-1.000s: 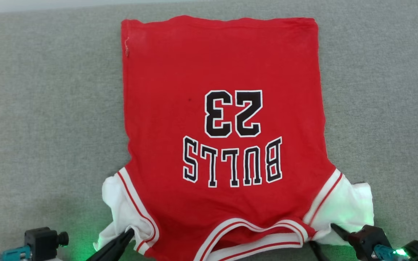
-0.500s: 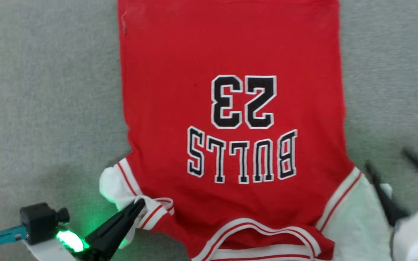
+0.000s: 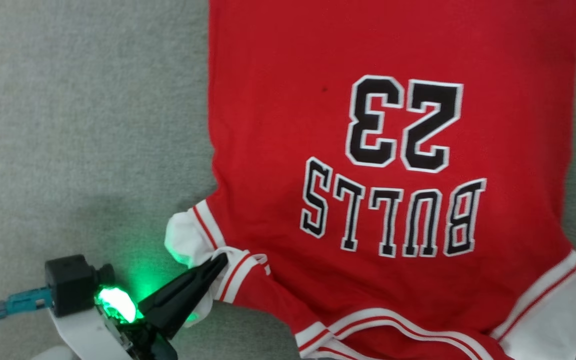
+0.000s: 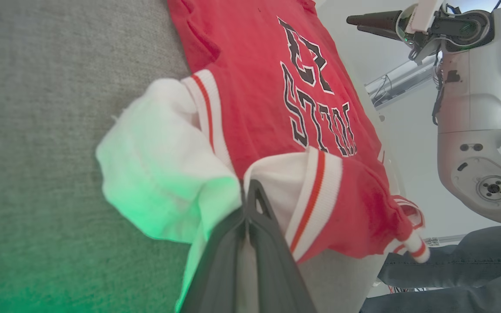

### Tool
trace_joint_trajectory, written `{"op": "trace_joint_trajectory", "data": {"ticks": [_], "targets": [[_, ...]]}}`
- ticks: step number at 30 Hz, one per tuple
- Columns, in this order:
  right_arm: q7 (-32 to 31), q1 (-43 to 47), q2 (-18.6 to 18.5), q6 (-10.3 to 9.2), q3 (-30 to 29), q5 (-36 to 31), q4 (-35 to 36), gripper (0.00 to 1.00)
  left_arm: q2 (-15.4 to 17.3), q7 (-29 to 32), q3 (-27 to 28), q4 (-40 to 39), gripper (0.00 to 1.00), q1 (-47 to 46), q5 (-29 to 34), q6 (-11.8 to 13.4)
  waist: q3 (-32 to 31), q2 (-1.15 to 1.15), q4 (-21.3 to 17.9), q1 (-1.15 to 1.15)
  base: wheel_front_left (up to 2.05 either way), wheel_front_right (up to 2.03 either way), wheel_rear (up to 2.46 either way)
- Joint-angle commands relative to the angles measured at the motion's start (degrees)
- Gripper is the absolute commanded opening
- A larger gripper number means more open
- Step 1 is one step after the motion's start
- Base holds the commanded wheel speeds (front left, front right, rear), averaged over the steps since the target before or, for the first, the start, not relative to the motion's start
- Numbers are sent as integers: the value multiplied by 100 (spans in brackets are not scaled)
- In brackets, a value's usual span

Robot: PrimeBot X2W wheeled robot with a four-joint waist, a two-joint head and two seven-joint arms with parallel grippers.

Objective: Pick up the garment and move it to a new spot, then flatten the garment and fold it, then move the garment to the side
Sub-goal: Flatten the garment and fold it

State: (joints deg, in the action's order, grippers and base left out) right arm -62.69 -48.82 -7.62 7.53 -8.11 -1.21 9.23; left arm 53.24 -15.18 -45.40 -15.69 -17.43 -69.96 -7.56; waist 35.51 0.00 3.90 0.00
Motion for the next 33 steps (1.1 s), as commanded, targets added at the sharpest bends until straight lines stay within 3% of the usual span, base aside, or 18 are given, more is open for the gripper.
{"op": "trace_joint_trajectory", "data": {"ticks": [1, 8, 17, 18, 20, 21, 28, 33], "targets": [[-107, -114, 15, -9, -64, -102, -94, 100, 6, 10, -40, 101, 0, -76, 33, 15, 353, 0, 361, 0, 0, 0, 0], [-759, -917, 38, -9, -456, -497, -676, 100, 7, 24, -339, 187, 0, -342, 55, 40, 571, 0, 614, 0, 0, 0, 0], [-1236, -1222, 364, -8, -694, -643, -961, 100, -35, 50, -536, 223, 0, -440, 62, 54, 748, 0, 561, 0, 0, 0, 0], [-1215, -1223, 396, -8, -640, -619, -969, 67, -40, 53, -532, 242, 0, -444, 68, 55, 751, 0, 543, 0, 0, 0, 0], [-1159, -1220, 428, -8, -582, -564, -973, 13, -59, 55, -489, 270, 0, -456, 54, 55, 734, 0, 494, 0, 0, 0, 0], [-1101, -1226, 433, -8, -602, -529, -960, 0, -66, 55, -450, 273, 0, -463, 51, 55, 712, 0, 468, 0, 0, 0, 0], [-723, -893, 208, -9, -644, -108, -800, 0, -130, 26, -138, 283, 0, -271, -60, 53, 113, 0, 257, 0, 0, 0, 0], [-890, -5, -332, -9, -524, 710, -230, 0, -153, 9, 54, 279, 0, 70, -42, 16, -481, 0, 46, 0, 0, 0, 0]]}}
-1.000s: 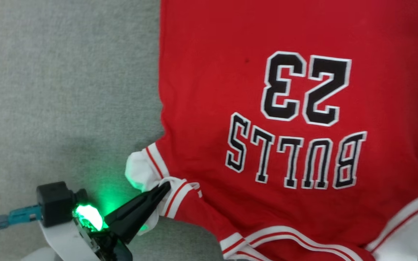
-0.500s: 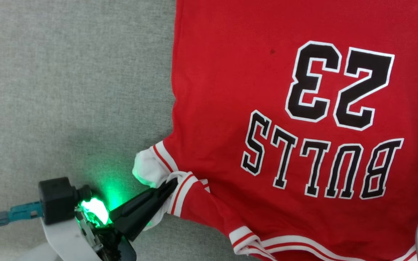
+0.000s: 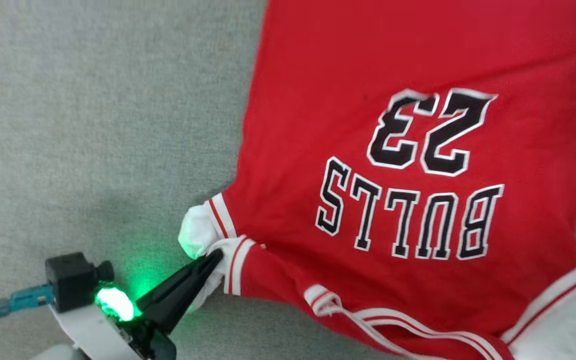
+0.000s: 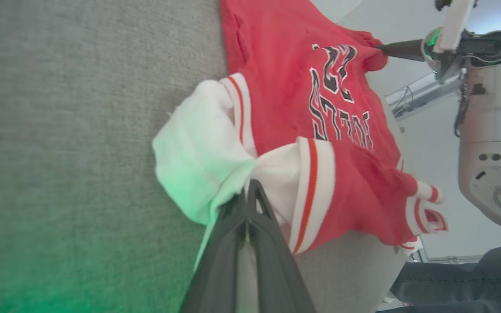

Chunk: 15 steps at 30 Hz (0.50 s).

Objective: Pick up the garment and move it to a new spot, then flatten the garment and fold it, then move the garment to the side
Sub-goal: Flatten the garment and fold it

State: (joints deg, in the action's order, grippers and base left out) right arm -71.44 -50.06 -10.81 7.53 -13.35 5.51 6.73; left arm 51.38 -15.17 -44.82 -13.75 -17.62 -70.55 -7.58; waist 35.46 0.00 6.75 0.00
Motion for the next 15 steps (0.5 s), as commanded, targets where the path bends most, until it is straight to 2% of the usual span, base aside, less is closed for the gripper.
{"op": "trace_joint_trajectory", "data": {"ticks": [1, 5, 9, 15], "targets": [[-73, 350, -131, -9, -2, 224, 179, 0, 23, 8, 25, 101, 0, 136, 67, 17, -597, 0, -288, 0, 0, 0, 0], [-294, 1388, -426, -9, -286, 1055, 1018, 0, -34, 7, 121, 78, 0, 350, 160, 15, -953, 0, -441, 0, 0, 0, 0], [-537, 2630, -506, -9, -552, 1678, 1856, 0, -71, 7, 184, 138, 0, 568, 233, 15, -1227, 0, -585, 0, 0, 0, 0], [-430, 4483, -372, -9, -638, 2218, 2638, 0, -117, 8, 321, 203, 0, 810, 254, 15, -1528, 0, -720, 0, 0, 0, 0]]}}
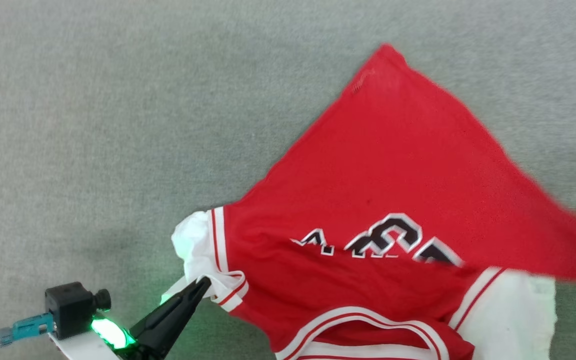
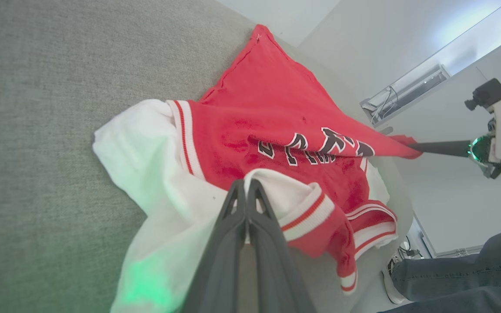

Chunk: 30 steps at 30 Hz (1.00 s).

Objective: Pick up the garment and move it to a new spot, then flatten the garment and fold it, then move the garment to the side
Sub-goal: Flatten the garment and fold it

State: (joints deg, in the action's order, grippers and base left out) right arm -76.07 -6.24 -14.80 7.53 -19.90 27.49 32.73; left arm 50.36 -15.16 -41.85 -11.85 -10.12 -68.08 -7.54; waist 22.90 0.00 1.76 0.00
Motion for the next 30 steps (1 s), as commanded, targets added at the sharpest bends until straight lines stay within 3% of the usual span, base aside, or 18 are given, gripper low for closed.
{"op": "trace_joint_trajectory", "data": {"ticks": [1, 11, 18, 19, 20, 21, 25, 30], "targets": [[97, 401, 50, -9, 91, 93, 131, 0, -22, 6, 44, 15, 0, 81, 10, 11, -304, 0, -225, 0, 0, 0, 0], [852, 2742, 477, -9, 1471, 295, 422, 0, 4, 6, 67, 72, 0, 168, 60, 11, -433, 0, -265, 0, 0, 0, 0], [1611, 2822, 305, -9, 2463, 184, -107, 1, -5, 6, 8, 125, 0, 71, 33, 12, -411, 0, -296, 0, 0, 0, 0], [1786, 2727, 284, -9, 2505, 124, -152, 33, -5, 6, -6, 132, 0, 51, 33, 12, -408, 0, -304, 0, 0, 0, 0], [1932, 2683, 276, -9, 2518, 93, -193, 48, -1, 6, -16, 134, 0, 35, 35, 12, -405, 0, -311, 0, 0, 0, 0], [2054, 2668, 256, -9, 2498, 57, -211, 100, 2, 6, -29, 140, 0, 22, 37, 12, -405, 0, -319, 0, 0, 0, 0], [2260, 2649, 256, -9, 2293, -42, -20, 100, -4, 6, -43, 143, 0, -13, 37, 12, -403, 0, -333, 0, 0, 0, 0], [1954, 2836, 316, -9, 1771, 180, 884, 100, -76, 6, -23, 119, 0, 27, 48, 11, -408, 0, -330, 0, 0, 0, 0]]}}
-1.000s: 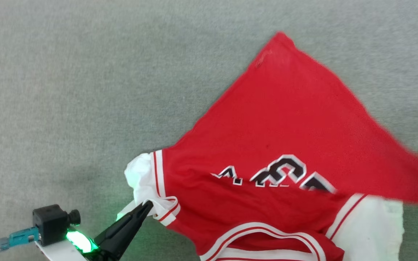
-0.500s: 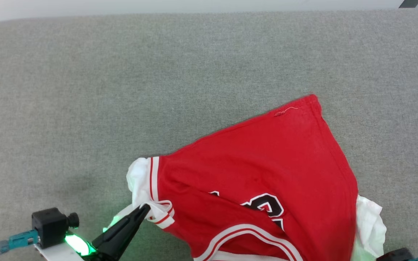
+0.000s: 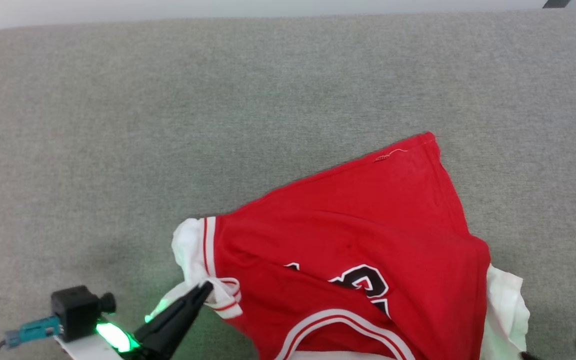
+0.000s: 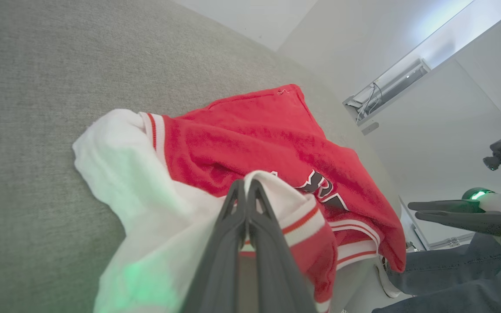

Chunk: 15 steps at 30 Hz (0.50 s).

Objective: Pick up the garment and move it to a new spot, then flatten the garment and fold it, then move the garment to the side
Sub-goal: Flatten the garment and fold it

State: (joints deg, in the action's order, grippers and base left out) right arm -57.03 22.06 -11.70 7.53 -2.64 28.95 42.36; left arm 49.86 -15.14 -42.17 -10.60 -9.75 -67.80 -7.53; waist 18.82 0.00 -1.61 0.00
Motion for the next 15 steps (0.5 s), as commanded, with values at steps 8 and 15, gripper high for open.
{"op": "trace_joint_trajectory", "data": {"ticks": [8, 15], "targets": [[-899, -1484, -190, -9, -1192, -110, 671, 100, -99, 5, -264, -132, 0, -363, 60, 10, 184, 0, 297, 0, 0, 0, 0], [-465, -4189, -600, -9, -505, -1016, -918, 100, -109, 5, -411, -176, 0, -664, 10, 10, 539, 0, 538, 0, 0, 0, 0]]}}
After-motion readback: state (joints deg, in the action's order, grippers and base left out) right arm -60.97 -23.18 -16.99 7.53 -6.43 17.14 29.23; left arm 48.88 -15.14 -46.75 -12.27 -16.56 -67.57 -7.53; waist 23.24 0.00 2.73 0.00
